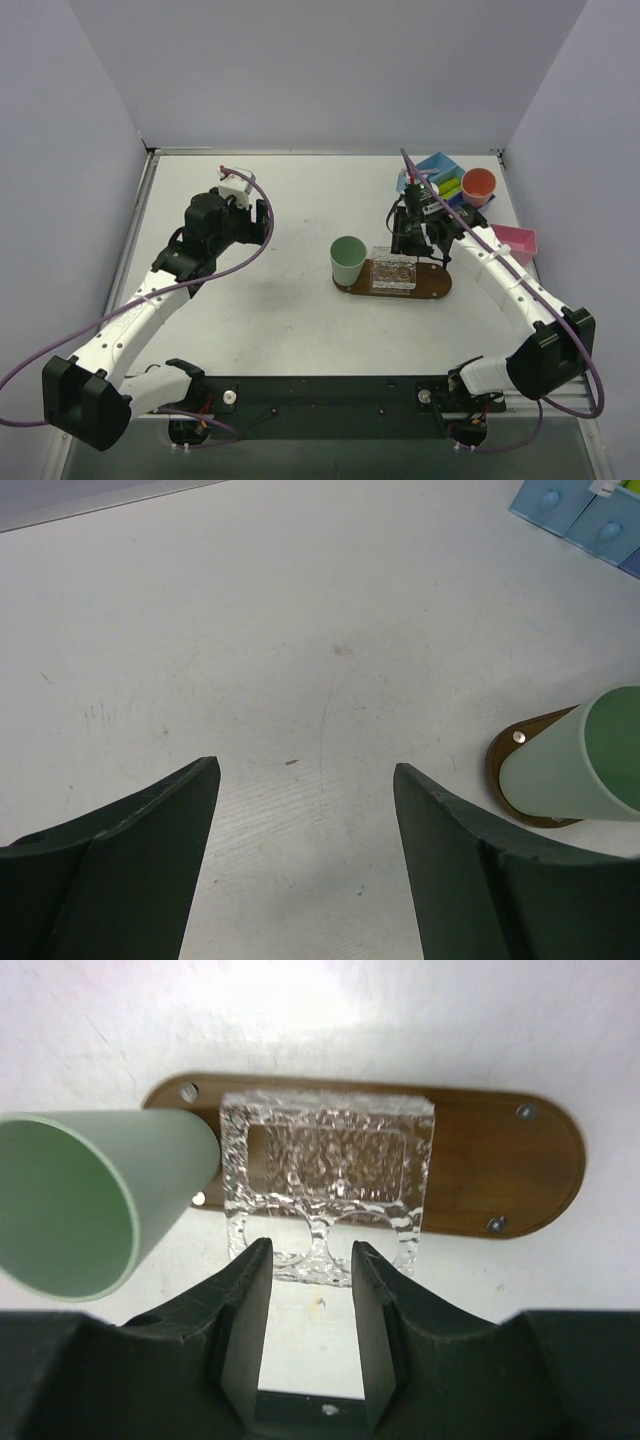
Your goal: Prepare toiletry sets of a toothbrush and toothpaste on the tray
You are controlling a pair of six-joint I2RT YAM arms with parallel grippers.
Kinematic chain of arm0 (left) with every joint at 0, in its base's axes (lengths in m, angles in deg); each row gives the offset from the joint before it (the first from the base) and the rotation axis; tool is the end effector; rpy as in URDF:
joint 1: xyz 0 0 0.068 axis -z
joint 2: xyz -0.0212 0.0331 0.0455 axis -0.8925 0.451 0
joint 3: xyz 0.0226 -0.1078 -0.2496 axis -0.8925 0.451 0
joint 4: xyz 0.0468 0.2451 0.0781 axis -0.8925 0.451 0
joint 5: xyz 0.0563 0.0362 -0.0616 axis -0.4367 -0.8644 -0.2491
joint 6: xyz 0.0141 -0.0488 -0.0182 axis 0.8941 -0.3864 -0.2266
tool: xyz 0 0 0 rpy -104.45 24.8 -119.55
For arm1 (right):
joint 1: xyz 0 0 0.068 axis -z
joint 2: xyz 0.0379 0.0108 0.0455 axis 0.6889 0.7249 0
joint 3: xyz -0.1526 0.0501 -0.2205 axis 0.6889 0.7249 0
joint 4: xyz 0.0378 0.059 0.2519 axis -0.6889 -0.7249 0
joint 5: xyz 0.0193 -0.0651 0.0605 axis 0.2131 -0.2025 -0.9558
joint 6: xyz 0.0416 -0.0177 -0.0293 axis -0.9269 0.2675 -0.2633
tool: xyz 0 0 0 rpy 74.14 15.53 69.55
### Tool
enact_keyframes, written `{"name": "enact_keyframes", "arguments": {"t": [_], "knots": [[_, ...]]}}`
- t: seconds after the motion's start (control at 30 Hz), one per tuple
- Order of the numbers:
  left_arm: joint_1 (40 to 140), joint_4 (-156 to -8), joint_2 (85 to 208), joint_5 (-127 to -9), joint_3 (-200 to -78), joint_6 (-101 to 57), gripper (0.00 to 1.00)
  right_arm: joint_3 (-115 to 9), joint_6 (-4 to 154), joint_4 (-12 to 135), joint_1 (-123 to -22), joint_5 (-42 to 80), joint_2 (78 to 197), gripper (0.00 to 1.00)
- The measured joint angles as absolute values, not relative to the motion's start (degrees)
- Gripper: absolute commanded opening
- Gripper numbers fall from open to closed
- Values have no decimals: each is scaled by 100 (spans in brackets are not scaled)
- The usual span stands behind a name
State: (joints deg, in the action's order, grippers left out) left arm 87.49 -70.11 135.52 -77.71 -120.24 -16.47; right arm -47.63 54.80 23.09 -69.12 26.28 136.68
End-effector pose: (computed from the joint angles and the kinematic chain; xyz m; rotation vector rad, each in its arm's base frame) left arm 0.2381 -0.1067 0.3251 0.2989 1.9238 -0.3286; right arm 0.2689 0.1288 0.3084 0.0269 2.4670 0.4114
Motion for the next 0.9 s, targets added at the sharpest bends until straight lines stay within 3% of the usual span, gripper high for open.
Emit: {"name": "enact_keyframes", "arguments": {"t": [0.2, 0.43, 0.9], "knots": [[8749, -7022, 13401, -7834, -12020, -1700, 81, -4951, 5801, 3290, -6738, 3045, 13026, 34], [8749, -7022, 13388, -7886, -12020, -1752, 80, -5935, 6173, 4187, -5953, 2927, 13360, 34], [8749, -7022, 13388, -7915, -12018, -1757, 80, -6217, 6857, 4189, -4169, 2886, 14040, 33]]}}
